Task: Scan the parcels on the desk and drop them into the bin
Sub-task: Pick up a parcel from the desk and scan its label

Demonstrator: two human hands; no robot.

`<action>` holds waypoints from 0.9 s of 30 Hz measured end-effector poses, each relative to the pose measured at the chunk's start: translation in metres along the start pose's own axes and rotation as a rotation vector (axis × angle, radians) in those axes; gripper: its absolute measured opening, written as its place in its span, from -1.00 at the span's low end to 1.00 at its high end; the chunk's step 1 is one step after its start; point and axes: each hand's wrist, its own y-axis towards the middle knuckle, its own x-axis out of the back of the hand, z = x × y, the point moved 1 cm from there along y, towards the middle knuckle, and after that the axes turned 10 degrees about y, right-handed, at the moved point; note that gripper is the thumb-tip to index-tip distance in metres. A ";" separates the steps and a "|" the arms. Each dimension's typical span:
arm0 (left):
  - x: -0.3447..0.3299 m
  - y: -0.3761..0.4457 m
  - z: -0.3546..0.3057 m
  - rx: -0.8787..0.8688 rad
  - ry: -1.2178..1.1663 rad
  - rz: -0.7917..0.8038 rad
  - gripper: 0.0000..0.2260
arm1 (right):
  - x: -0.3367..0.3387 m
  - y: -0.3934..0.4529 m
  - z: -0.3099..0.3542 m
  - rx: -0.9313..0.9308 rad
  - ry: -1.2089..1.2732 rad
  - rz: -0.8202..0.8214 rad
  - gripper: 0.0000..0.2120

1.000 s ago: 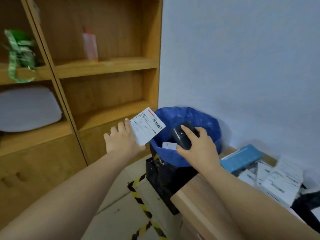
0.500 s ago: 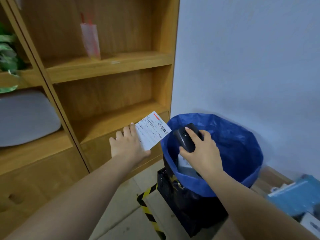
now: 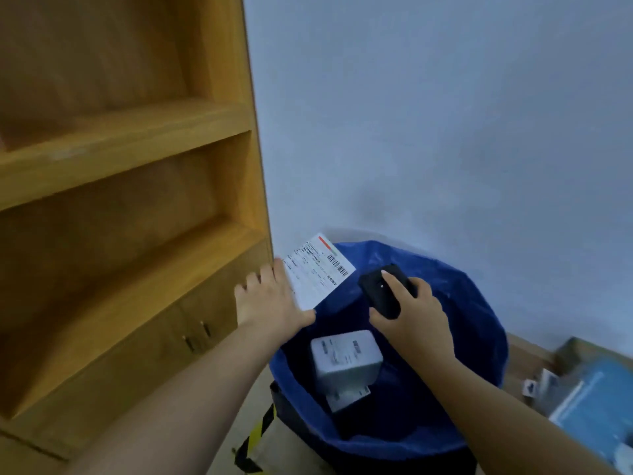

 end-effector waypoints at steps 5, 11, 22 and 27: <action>-0.025 0.062 -0.038 -0.173 -0.090 0.078 0.04 | -0.010 0.026 -0.025 -0.240 -0.055 -0.092 -0.31; -0.070 0.112 -0.069 -0.374 -0.091 0.223 0.09 | -0.038 0.040 -0.045 -0.505 -0.042 -0.172 -0.32; -0.190 0.135 -0.119 -0.458 0.028 0.478 0.11 | -0.144 0.047 -0.099 -0.844 0.055 -0.019 -0.32; -0.240 0.145 -0.137 -0.446 0.051 0.559 0.11 | -0.184 0.057 -0.132 -0.865 0.058 0.043 -0.33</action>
